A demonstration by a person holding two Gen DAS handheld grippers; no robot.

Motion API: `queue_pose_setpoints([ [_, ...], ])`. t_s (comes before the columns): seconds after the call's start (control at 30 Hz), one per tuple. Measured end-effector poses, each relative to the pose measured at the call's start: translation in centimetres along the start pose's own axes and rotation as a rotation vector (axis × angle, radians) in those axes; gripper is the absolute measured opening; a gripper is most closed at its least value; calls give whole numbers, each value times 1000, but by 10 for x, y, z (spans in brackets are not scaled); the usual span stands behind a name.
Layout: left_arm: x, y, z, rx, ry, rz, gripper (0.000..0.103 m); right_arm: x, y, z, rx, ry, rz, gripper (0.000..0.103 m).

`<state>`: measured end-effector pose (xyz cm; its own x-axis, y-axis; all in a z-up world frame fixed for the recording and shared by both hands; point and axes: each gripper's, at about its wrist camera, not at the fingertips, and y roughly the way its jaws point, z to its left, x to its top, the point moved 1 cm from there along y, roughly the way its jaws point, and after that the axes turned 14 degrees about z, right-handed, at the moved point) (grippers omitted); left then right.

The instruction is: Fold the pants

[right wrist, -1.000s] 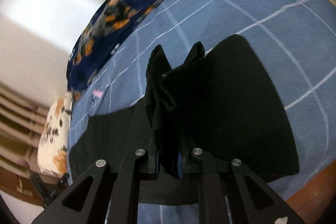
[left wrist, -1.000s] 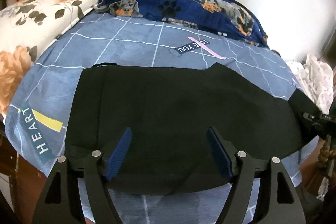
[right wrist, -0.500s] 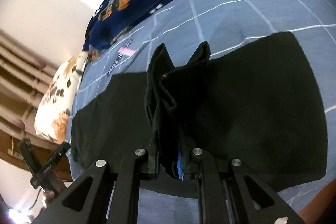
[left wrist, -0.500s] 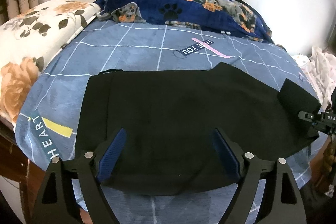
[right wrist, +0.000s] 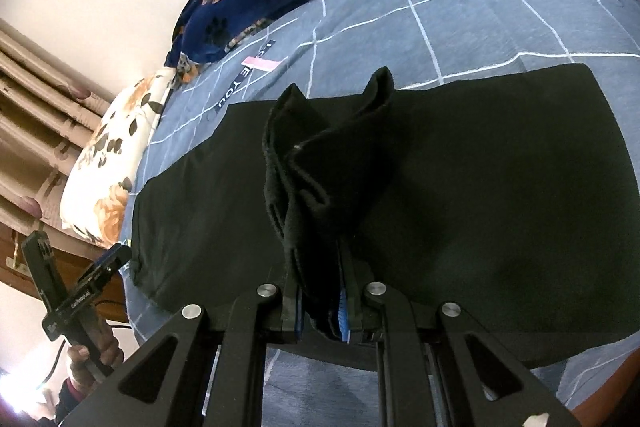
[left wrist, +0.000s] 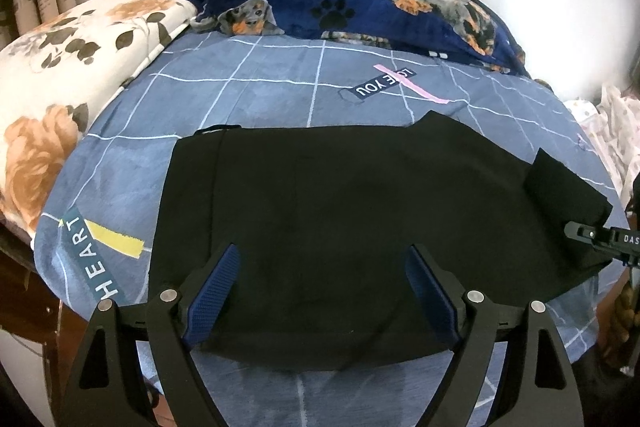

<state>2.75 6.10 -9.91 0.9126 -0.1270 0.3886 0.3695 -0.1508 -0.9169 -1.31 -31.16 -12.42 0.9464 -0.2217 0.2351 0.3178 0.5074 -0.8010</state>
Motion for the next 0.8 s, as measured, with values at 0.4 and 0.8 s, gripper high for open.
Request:
queue_pose_setpoints([
  [0.4,-1,3,-2,6,-1,13,89,0,4,4,-6,-21,6,14],
  [0.8,-1,6,-4,12,9,30,89,-2,11,12,-19,-52,25,16],
])
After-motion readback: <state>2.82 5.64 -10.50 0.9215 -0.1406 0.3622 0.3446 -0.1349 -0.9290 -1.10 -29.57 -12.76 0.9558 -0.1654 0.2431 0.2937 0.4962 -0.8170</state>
